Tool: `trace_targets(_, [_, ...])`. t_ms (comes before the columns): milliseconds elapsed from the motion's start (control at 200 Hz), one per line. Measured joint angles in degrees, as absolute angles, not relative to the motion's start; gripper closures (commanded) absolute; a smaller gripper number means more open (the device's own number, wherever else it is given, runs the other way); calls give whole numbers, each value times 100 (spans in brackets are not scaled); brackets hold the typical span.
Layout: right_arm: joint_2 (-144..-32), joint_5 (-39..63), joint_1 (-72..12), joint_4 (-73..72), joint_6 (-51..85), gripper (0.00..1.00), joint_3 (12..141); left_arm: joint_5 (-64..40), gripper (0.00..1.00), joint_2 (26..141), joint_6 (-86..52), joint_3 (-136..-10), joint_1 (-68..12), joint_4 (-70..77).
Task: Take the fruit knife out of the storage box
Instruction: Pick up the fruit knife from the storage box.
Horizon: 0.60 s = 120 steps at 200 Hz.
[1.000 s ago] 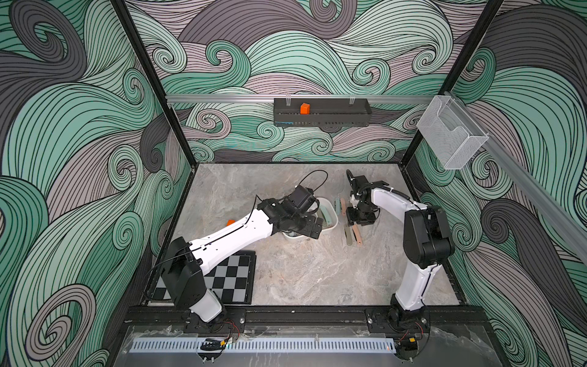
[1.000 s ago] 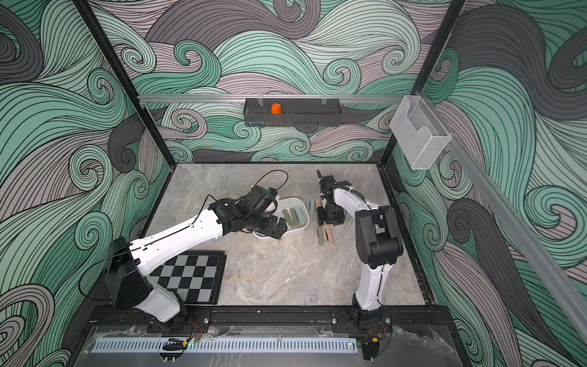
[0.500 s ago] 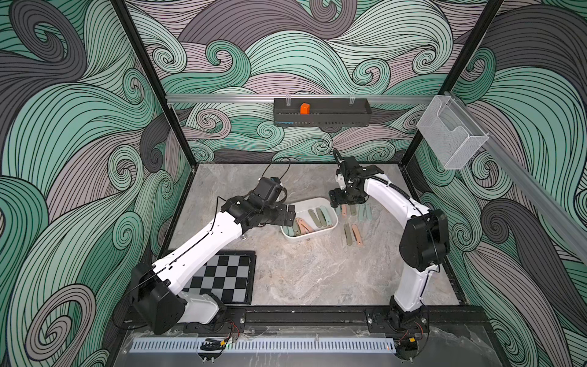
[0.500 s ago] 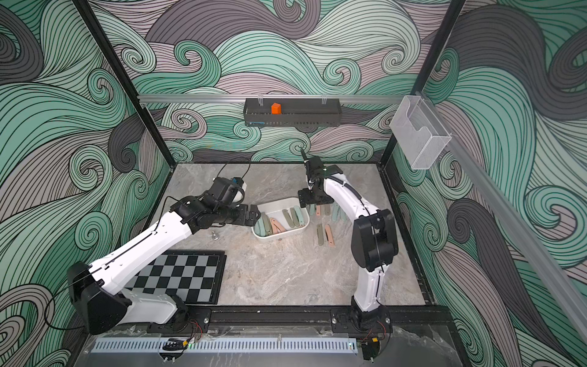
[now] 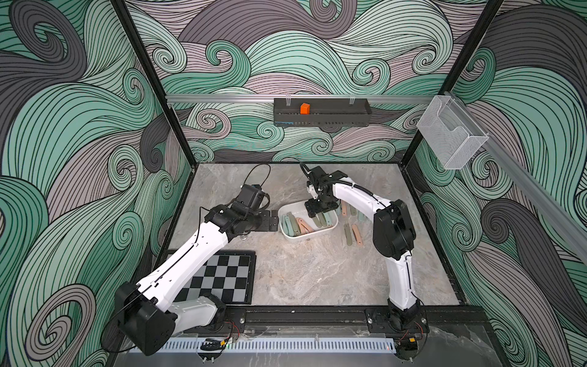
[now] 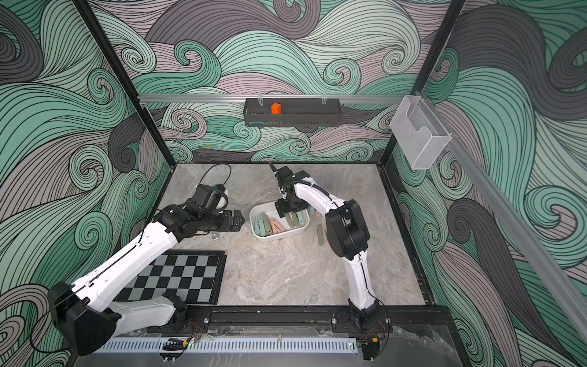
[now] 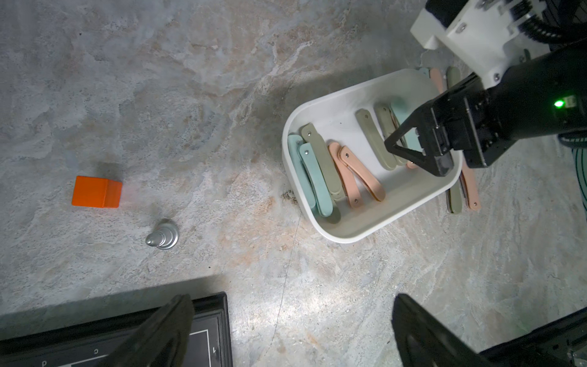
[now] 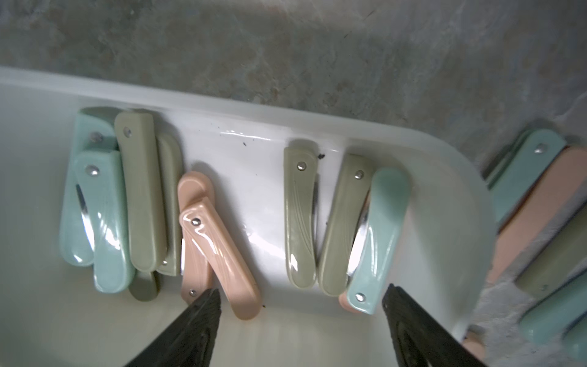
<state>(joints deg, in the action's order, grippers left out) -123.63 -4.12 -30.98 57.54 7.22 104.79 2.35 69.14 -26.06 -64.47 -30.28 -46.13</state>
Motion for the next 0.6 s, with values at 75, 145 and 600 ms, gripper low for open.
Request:
trace_targets(75, [-12519,-388,-3120,5776,762,48,10565,235,1,6875,-2633,-6386,-2993,-4661])
trace_targets(145, [-12669,-379,-3116,5791,775,51,10669,235,1,6873,-2644,-6366,-2963,-4681])
trace_targets(600, [-13364,-150,-3057,5824,805,56,11072,217,1,6895,-2648,-6359,-2814,-4735])
